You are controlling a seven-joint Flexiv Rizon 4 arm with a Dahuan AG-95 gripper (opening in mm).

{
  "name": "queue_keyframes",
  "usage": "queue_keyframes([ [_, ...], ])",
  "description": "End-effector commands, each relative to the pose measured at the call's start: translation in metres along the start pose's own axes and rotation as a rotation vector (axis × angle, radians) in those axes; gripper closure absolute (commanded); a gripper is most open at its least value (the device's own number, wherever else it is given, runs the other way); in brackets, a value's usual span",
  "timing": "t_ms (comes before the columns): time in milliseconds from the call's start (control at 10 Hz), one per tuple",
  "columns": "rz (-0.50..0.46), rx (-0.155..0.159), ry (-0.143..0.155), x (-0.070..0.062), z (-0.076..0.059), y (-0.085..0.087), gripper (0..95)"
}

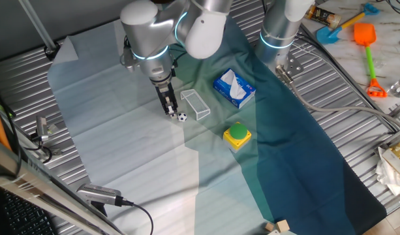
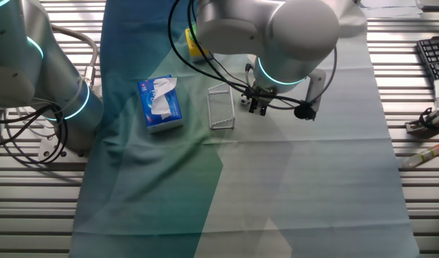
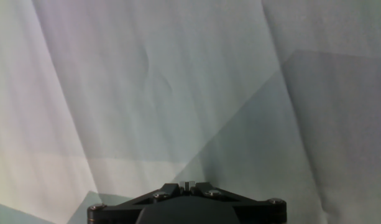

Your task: Push the soccer ball into the goal

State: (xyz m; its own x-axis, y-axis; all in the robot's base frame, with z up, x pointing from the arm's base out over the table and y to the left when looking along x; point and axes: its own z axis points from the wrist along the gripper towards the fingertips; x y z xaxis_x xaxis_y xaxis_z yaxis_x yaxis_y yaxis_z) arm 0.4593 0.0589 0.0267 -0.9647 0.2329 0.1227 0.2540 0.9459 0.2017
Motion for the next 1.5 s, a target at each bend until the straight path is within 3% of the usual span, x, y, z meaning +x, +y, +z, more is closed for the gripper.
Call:
queue_keyframes([
  [100,0.0,0.011,-0.005,0.0,-0.001,0.0,95.0],
  [800,0.0,0.004,-0.021,0.007,0.01,0.006,95.0],
  [1200,0.001,0.015,-0.001,0.017,0.019,0.012,95.0],
  [1500,0.001,0.023,0.028,0.019,0.023,0.006,95.0],
])
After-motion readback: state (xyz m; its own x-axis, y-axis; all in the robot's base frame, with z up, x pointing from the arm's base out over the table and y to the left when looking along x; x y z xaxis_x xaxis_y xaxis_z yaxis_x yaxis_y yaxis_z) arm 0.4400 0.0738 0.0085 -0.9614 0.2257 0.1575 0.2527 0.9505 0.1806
